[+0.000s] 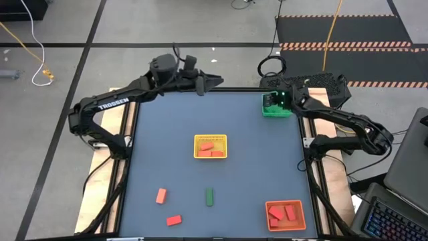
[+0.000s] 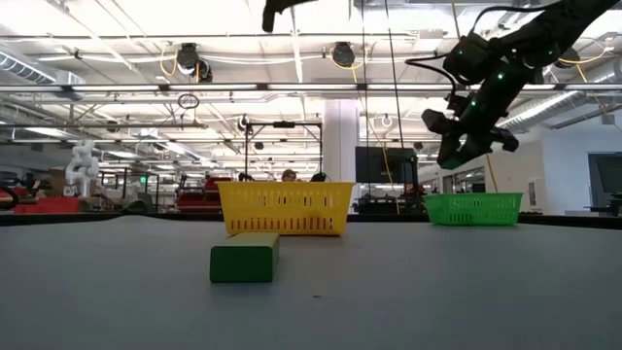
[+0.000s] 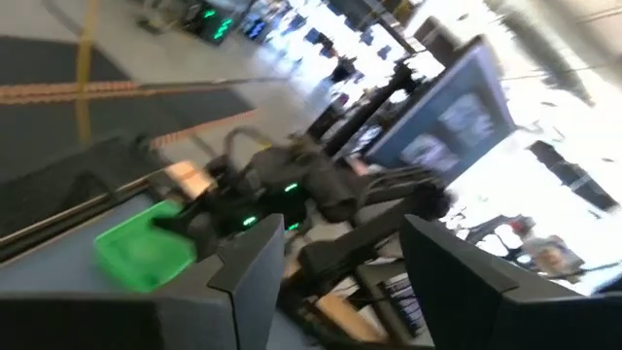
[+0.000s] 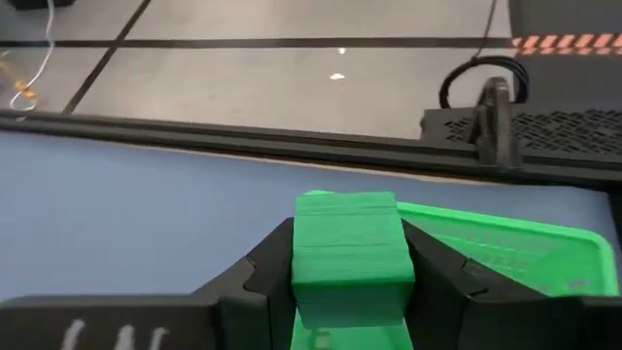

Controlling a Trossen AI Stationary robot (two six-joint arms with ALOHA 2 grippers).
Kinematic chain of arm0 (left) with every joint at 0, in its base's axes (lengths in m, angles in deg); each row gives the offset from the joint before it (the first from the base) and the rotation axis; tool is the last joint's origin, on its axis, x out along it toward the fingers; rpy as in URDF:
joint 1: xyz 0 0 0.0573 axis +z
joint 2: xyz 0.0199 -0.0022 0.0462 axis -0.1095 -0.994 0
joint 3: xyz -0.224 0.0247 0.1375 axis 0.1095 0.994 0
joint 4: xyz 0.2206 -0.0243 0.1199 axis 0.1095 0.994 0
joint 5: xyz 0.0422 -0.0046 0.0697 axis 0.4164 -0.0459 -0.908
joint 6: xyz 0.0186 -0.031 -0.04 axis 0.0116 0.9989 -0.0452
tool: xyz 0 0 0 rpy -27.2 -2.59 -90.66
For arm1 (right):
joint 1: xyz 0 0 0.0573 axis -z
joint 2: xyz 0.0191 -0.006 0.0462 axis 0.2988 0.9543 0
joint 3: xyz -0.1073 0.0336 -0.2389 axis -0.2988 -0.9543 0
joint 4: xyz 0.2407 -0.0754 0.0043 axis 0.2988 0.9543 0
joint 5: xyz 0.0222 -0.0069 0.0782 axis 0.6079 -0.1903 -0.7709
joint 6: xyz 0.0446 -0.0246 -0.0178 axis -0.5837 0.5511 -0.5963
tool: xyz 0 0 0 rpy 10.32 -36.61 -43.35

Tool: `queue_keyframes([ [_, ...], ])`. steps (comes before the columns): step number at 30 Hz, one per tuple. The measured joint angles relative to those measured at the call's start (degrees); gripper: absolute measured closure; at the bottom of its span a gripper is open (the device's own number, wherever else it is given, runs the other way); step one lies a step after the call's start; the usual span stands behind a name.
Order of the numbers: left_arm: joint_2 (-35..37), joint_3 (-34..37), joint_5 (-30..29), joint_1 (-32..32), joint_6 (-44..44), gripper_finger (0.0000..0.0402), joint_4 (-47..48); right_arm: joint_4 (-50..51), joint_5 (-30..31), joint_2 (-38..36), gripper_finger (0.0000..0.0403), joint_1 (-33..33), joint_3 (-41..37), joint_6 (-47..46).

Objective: Sort & place blocks by color
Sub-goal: Put the green block into the green basket, then put the orange block into the yellow basket

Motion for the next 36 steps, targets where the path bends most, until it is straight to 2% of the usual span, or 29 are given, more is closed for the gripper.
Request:
queue_keyframes([
  [6, 0.0, 0.0, -5.2, 1.3, -0.4, 0.0213, 7.3, 1.0, -3.3, 0.0, 0.0253, 1.6, 0.0, 2.8],
  [11, 0.0, 0.0, -5.2, 2.4, 0.9, 0.0222, 6.9, 2.2, -4.5, 0.0, 0.026, 2.2, 0.0, 3.5],
  [16, 0.9, 0.0, -3.4, 3.5, 0.9, 0.0219, 6.4, 1.7, -7.5, 0.0, 0.0253, 2.2, 0.0, 3.1],
  [20, 0.8, 0.1, -2.8, 5.0, 1.6, 0.0218, 6.9, 1.7, -10.4, 0.0, 0.0226, 2.2, 0.0, -0.6],
  [23, 1.1, 0.1, -2.8, 6.5, 3.2, 0.0218, 7.5, 1.7, -10.4, 0.0, 0.0204, 2.2, 0.0, -1.7],
  [30, 1.0, 0.1, 3.6, 8.1, 3.6, 0.0217, 10.2, 1.2, -10.7, 0.0, 0.0168, 2.2, 0.0, -5.0],
  [36, 1.0, 0.1, 4.2, 8.4, 1.6, 0.0217, 13.3, -3.7, -21.5, 0.0, 0.0166, 2.2, 0.0, -5.8],
])
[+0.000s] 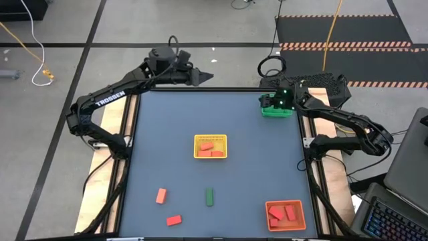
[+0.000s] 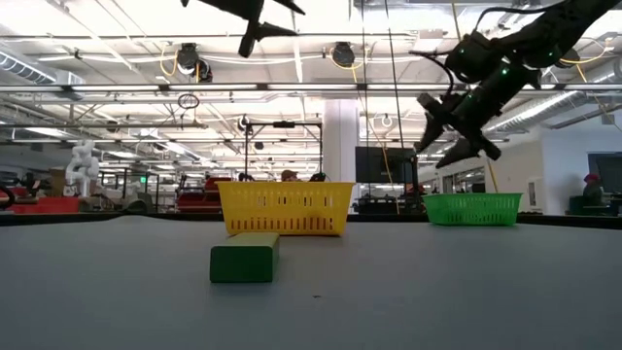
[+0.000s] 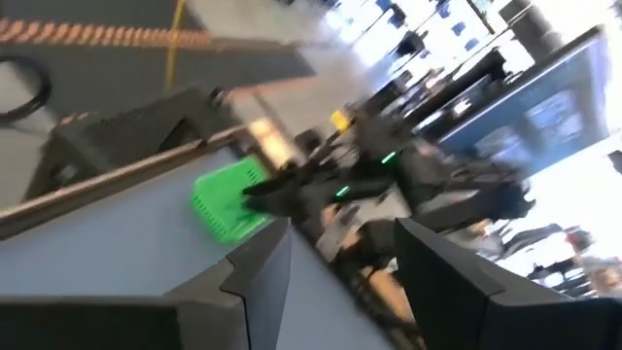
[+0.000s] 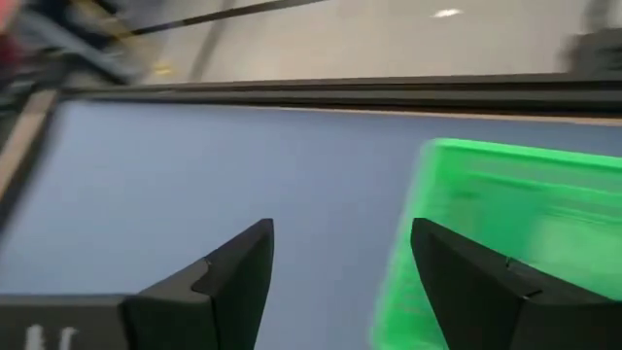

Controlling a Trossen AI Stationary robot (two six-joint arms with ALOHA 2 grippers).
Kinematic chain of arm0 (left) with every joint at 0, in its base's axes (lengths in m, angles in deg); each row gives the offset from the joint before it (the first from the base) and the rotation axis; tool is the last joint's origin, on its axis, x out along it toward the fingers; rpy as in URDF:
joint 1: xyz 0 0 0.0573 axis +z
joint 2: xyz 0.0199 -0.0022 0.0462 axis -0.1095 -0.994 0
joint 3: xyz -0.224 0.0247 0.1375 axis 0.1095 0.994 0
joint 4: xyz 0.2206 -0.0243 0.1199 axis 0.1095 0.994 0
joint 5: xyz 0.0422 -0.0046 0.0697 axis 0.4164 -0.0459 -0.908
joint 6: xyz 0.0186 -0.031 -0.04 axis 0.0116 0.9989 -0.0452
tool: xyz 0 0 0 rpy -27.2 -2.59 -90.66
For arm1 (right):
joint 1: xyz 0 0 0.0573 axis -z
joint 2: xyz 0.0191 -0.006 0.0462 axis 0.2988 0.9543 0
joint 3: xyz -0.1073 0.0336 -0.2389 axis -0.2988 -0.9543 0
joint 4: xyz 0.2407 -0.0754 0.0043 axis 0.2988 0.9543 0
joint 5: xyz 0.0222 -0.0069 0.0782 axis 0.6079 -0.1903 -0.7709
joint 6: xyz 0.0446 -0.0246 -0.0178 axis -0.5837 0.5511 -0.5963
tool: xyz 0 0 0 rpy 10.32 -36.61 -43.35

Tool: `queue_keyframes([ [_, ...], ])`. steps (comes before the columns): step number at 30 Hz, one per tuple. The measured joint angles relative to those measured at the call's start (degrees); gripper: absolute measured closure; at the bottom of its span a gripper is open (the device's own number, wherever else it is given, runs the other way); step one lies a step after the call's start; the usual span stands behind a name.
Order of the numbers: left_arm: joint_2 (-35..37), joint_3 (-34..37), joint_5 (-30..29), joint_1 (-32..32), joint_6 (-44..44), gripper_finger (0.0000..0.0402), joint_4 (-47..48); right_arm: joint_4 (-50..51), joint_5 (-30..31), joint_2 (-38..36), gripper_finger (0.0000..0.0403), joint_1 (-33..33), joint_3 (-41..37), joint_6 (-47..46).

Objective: Sort & place blocks by color
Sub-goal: Put the orange block into the yellow basket

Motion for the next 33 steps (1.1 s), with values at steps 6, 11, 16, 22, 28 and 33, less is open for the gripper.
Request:
queue_keyframes([
  [6, 0.0, 0.0, -4.4, -0.1, -0.1, 0.0217, 18.1, -11.9, -18.4, 0.0, 0.0175, -0.7, 0.0, 0.4],
  [11, 0.0, 0.0, -4.4, -3.8, 0.2, 0.0217, 35.1, -16.5, -28.0, 0.0, 0.018, -1.9, 0.0, -1.7],
  [16, 0.0, 0.0, -8.2, -10.3, 6.9, 0.0218, 49.5, -16.3, -29.5, 0.0, 0.0182, -3.3, 0.0, -0.5],
  [22, 0.0, 0.0, -9.1, -18.6, 20.4, 0.0218, 58.4, -16.3, -29.6, 0.0, 0.0182, -4.5, 0.0, -0.5],
  [28, 0.0, 0.0, -6.3, -26.4, 32.4, 0.0218, 63.6, -16.3, -29.6, 0.0, 0.0182, -5.6, 0.0, -0.5],
  [33, 0.0, 0.0, -5.0, -31.8, 40.2, 0.0218, 64.8, -16.3, -30.9, 0.0, 0.0182, -6.4, 0.0, -0.5],
])
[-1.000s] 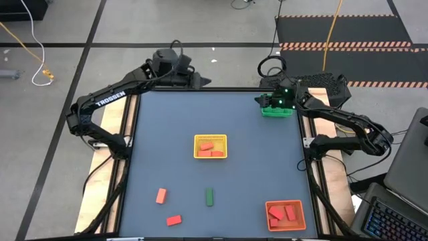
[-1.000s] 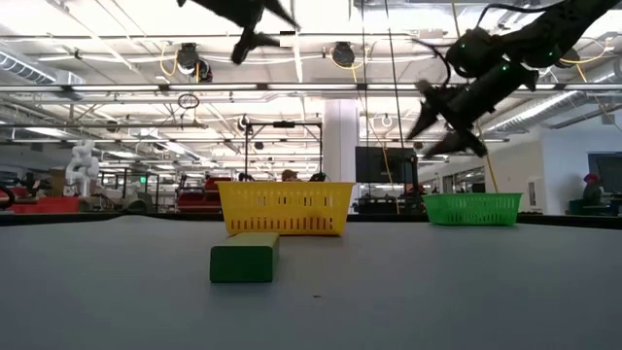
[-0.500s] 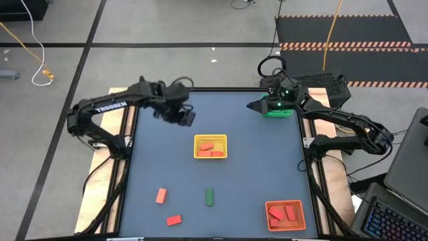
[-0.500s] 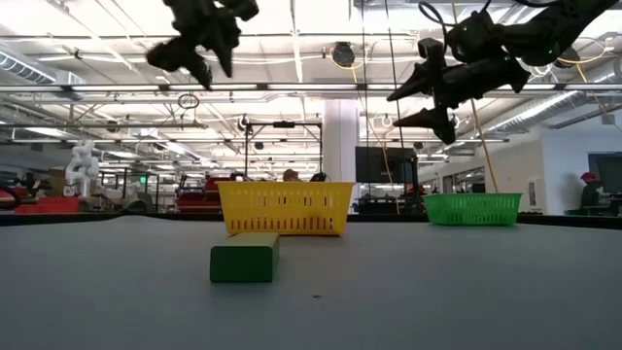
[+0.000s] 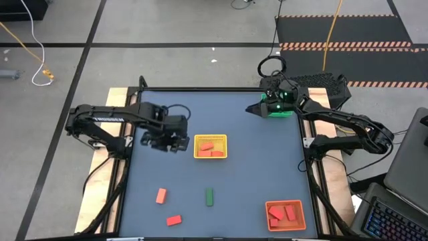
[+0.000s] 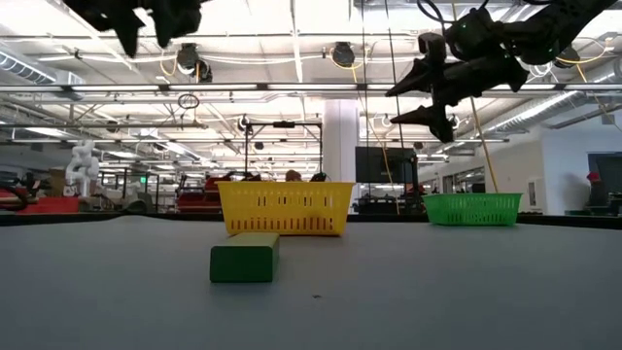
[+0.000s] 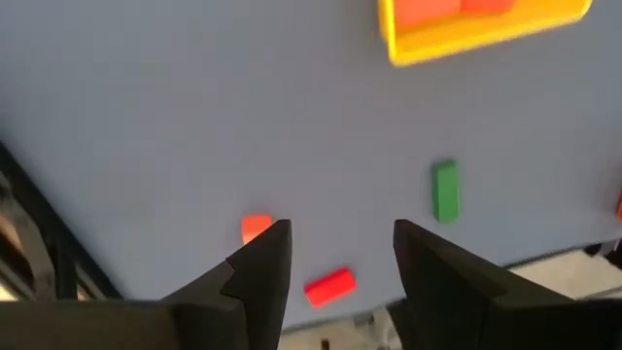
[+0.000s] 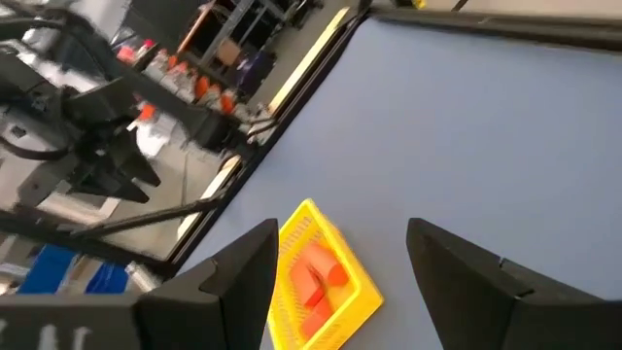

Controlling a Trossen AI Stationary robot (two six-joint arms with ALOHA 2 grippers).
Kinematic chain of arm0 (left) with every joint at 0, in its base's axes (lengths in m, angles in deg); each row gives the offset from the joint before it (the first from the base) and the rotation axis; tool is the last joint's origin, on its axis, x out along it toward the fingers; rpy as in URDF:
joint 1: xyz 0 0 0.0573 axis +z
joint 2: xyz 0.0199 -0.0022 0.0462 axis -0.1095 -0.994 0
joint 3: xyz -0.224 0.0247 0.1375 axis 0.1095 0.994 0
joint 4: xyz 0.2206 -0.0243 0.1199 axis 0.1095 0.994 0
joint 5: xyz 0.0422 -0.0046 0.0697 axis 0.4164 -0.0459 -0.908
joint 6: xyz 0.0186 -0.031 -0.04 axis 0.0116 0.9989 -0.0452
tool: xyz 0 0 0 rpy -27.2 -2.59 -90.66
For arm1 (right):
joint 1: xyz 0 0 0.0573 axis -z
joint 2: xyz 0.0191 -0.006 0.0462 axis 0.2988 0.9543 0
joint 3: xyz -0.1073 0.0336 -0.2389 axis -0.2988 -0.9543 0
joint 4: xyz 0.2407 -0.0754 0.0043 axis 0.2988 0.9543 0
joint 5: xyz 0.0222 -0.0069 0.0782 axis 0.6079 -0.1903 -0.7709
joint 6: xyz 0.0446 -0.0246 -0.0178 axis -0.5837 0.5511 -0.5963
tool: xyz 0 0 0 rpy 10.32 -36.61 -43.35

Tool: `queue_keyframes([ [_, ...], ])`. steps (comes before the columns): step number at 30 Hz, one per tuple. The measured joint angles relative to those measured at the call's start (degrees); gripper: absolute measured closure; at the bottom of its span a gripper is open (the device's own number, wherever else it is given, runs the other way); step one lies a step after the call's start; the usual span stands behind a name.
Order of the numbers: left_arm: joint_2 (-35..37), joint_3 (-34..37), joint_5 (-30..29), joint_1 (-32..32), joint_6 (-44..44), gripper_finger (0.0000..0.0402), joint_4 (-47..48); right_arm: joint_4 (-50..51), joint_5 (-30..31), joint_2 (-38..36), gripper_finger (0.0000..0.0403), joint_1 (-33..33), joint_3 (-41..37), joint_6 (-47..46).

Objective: Sort & place blocks by color
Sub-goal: Put the orange block into the yellow basket

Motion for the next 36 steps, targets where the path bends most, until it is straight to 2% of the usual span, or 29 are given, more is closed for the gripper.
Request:
queue_keyframes([
  [7, 0.0, 0.0, 1.5, -5.0, 10.1, 0.0218, 0.2, 0.1, -1.6, 0.0, 0.0181, 0.0, 0.0, 0.0],
  [10, 0.0, 0.0, 4.2, -7.2, 13.5, 0.0218, 0.1, 0.1, -1.6, 0.0, 0.0181, 0.0, 0.0, -0.2],
  [16, 0.0, 0.0, 9.2, -12.0, 17.6, 0.0218, -1.8, 0.1, -1.6, 0.0, 0.0181, 0.0, 0.0, -0.7],
  [21, 0.0, 0.7, 9.8, -15.6, 20.3, 0.0218, -4.2, 0.1, -1.5, 0.0, 0.0181, 0.0, 0.0, -1.2],
  [24, 0.0, 4.2, 10.6, -16.7, 20.7, 0.0218, -6.4, 0.1, -1.5, 0.0, 0.0181, 0.0, 0.0, -0.2],
  [27, 0.0, 9.4, 13.9, -17.7, 21.0, 0.0218, -11.7, 0.1, -1.4, 0.0, 0.0181, 0.0, 0.0, 0.0],
  [33, 0.0, 19.5, 14.7, -19.0, 25.9, 0.0218, -30.0, 0.0, -1.5, 0.0, 0.0181, 0.0, 0.0, -2.7],
  [36, -0.1, 23.1, 14.6, -20.5, 27.6, 0.0217, -31.6, 0.0, -1.5, 0.0, 0.0181, 0.0, 0.0, -3.2],
])
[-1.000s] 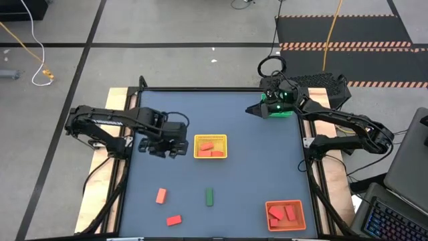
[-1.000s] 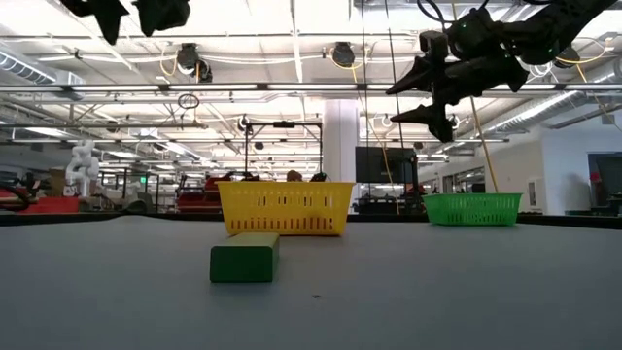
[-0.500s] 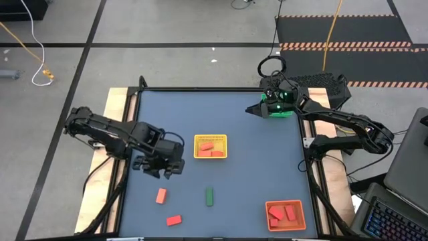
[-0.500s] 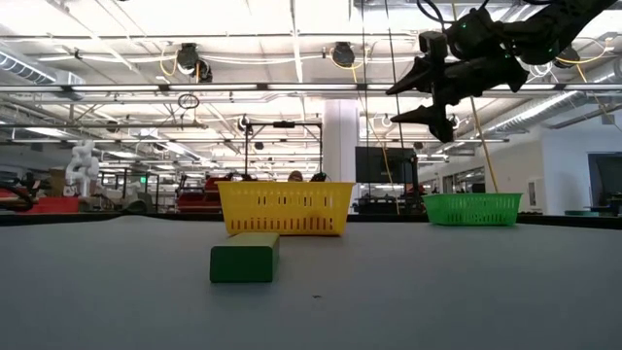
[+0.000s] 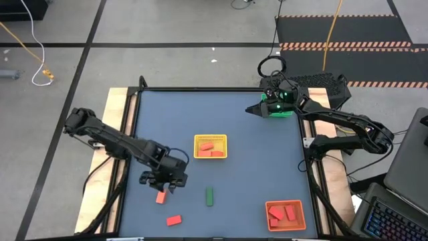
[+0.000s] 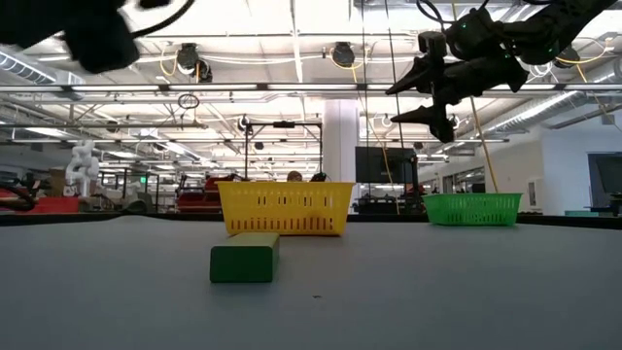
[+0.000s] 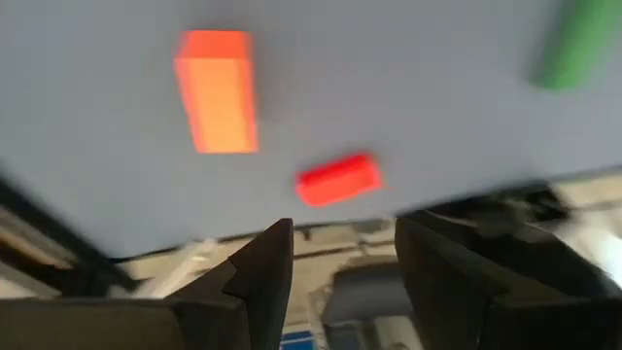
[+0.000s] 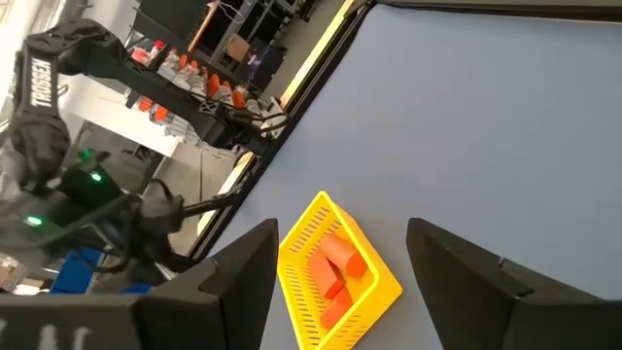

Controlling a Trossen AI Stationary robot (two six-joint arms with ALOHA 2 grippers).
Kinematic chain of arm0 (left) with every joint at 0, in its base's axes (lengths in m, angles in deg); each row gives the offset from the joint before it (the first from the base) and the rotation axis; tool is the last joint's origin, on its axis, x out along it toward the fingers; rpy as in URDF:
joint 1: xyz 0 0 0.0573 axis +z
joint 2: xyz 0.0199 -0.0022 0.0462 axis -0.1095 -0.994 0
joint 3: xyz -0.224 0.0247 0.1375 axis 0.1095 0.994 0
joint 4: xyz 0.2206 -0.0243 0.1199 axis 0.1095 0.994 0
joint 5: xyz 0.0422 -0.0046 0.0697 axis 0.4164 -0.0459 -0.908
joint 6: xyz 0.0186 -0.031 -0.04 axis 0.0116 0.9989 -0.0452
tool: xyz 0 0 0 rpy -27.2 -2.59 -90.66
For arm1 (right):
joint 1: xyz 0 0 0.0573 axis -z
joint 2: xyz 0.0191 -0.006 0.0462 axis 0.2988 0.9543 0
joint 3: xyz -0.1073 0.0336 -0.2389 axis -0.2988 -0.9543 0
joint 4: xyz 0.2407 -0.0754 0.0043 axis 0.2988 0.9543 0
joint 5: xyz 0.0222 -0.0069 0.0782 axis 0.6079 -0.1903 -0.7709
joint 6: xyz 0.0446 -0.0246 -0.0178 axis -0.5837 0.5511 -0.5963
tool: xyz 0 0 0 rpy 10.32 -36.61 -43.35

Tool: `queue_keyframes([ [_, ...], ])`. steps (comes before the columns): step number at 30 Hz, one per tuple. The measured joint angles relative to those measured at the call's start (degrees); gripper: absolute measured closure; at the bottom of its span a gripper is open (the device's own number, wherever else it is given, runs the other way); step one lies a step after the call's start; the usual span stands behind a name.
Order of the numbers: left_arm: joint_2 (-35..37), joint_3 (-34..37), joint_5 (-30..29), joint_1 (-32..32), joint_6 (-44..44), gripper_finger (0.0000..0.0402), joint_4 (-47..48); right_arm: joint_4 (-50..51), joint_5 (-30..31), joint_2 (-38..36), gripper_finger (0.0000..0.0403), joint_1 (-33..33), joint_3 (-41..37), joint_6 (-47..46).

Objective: Sort & place blocks by color
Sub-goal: Put the orange block into the yellow basket

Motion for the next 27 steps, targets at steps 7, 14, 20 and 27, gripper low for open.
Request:
queue_keyframes([
  [7, 0.0, 7.2, 0.1, -5.3, 3.9, 0.0217, -1.3, 0.0, 0.0, 0.0, 0.0181, 0.0, 0.0, 0.8],
  [14, 0.0, 11.0, -2.6, -6.9, 5.1, 0.018, -7.5, 0.0, -0.1, 0.0, 0.0181, 0.0, 0.0, 0.5],
  [20, 0.0, 13.4, -2.6, -6.9, 6.6, 0.0114, -8.7, 0.2, -0.1, 0.0, 0.0181, 0.0, 0.0, 0.4],
  [27, 0.0, 16.1, -4.1, -7.0, 8.0, 0.0072, -12.5, 0.7, -0.1, 0.0, 0.0181, 0.0, 0.0, 0.4],
])
